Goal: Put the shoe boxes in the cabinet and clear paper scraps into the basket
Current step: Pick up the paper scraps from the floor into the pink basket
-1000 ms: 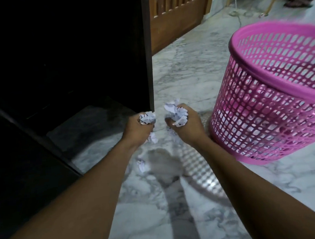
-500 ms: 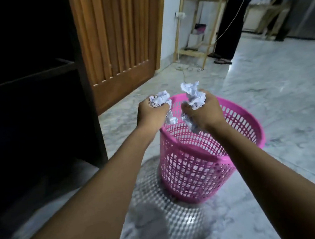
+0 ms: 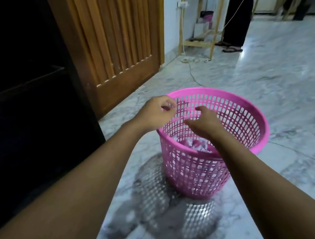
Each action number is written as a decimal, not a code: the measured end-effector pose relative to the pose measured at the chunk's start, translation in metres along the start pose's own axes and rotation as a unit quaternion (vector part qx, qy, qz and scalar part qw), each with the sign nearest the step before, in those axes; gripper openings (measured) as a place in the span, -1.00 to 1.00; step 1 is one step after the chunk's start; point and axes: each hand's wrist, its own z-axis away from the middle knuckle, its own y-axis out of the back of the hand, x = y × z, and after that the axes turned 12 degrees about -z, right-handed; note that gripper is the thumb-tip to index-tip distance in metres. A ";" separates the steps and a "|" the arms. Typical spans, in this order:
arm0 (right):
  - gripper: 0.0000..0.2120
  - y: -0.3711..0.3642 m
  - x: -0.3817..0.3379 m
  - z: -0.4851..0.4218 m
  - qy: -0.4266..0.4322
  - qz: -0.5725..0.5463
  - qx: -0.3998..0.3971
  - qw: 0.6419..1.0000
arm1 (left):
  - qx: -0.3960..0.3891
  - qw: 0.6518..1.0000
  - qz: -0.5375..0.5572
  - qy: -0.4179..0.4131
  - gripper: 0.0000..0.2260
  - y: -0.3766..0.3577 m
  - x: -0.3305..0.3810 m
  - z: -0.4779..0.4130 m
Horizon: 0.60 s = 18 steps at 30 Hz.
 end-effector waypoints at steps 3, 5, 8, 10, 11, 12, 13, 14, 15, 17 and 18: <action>-0.44 -0.019 -0.021 0.027 0.063 0.004 -0.066 0.996 | 0.165 0.984 0.051 0.043 -0.92 -0.001 -0.040 0.032; -0.38 -0.038 -0.030 0.044 0.077 0.077 -0.129 0.986 | 0.182 0.971 0.056 0.144 -0.89 -0.017 -0.081 0.058; -0.56 -0.060 -0.036 0.060 0.134 0.244 -0.099 0.955 | 0.056 0.940 0.001 0.337 -0.64 -0.058 -0.152 0.102; -0.68 -0.066 -0.035 0.063 0.158 0.275 -0.069 0.946 | -0.016 0.906 -0.057 0.420 -0.45 -0.082 -0.190 0.137; -0.69 -0.067 -0.035 0.063 0.164 0.278 -0.064 0.944 | -0.040 0.888 -0.083 0.451 -0.39 -0.091 -0.204 0.154; -0.70 -0.067 -0.034 0.063 0.168 0.278 -0.064 0.944 | -0.060 0.872 -0.098 0.475 -0.35 -0.099 -0.216 0.170; -0.70 -0.067 -0.033 0.062 0.175 0.277 -0.064 0.943 | -0.075 0.860 -0.103 0.494 -0.33 -0.107 -0.225 0.184; -0.71 -0.067 -0.033 0.062 0.180 0.278 -0.066 0.941 | -0.093 0.848 -0.111 0.511 -0.33 -0.113 -0.234 0.197; -0.71 -0.067 -0.033 0.061 0.185 0.278 -0.067 0.940 | -0.113 0.838 -0.121 0.520 -0.33 -0.121 -0.245 0.206; -0.70 -0.067 -0.032 0.062 0.190 0.273 -0.070 0.940 | -0.143 0.832 -0.149 0.515 -0.40 -0.130 -0.265 0.220; -0.70 -0.068 -0.031 0.061 0.189 0.270 -0.070 0.941 | -0.148 0.834 -0.161 0.506 -0.49 -0.134 -0.270 0.223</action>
